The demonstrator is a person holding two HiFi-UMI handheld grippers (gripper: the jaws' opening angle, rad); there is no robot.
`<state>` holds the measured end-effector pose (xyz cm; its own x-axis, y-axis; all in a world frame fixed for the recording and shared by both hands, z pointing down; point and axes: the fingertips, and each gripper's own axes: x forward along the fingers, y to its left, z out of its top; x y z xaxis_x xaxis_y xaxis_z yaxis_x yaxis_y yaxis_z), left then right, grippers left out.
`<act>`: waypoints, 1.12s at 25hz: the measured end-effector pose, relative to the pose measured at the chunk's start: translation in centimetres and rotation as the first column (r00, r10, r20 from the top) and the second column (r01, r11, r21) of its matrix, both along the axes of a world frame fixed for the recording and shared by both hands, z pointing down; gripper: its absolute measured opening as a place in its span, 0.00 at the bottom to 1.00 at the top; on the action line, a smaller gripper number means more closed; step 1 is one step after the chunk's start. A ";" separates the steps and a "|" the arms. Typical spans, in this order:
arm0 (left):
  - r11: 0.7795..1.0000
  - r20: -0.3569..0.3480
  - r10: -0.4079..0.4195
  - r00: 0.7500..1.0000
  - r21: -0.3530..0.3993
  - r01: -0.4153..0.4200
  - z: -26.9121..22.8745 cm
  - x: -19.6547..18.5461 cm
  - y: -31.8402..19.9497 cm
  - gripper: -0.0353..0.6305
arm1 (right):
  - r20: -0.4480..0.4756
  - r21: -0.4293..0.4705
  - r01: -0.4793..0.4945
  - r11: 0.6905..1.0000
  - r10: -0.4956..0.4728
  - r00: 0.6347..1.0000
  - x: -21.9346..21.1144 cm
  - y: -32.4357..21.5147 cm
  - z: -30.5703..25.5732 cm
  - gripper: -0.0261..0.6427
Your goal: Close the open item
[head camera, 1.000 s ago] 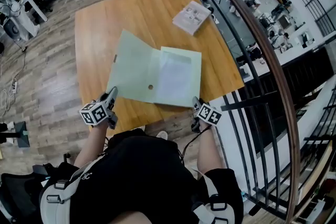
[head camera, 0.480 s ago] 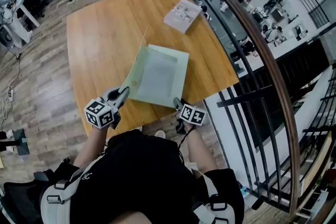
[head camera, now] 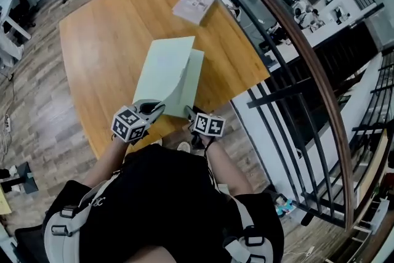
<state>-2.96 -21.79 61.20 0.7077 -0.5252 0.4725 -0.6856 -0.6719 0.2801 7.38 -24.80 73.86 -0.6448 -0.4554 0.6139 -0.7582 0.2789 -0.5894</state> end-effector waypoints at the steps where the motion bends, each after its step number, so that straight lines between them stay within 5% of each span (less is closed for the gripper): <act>1: 1.000 0.021 0.028 0.999 -0.012 -0.027 0.4 1.3 0.1 0.10 | 0.004 0.001 -0.001 1.000 0.001 1.000 0.3 0.2 -0.3 0.28; 9: 0.983 0.072 0.149 0.986 -0.116 -0.140 5.2 4.1 -0.2 0.12 | 0.024 0.026 0.005 1.000 -0.006 1.000 -1.0 0.5 0.3 0.28; 19: 0.924 0.067 0.269 0.961 -0.298 -0.238 8.6 5.5 -0.4 0.15 | -0.025 0.041 -0.019 0.999 0.020 0.999 -0.9 0.9 -0.4 0.28; 24: 0.905 0.055 0.300 0.952 -0.332 -0.266 9.5 6.5 -0.1 0.16 | -0.044 0.043 -0.007 0.999 0.009 0.999 0.0 1.0 -0.3 0.28; 25: 0.899 0.059 0.327 0.943 -0.328 -0.291 9.8 7.0 0.1 0.18 | -0.056 0.039 -0.022 0.999 0.025 0.998 0.7 0.9 -0.4 0.26; 27: 0.890 0.141 0.402 0.905 -0.290 -0.351 10.5 8.0 0.8 0.33 | -0.108 0.052 -0.061 0.997 0.066 0.992 2.4 1.1 -1.2 0.04; 28: 0.892 0.198 0.423 0.884 -0.261 -0.368 10.8 8.3 1.0 0.31 | -0.134 0.071 -0.069 0.995 0.079 0.988 3.1 1.3 -1.8 0.04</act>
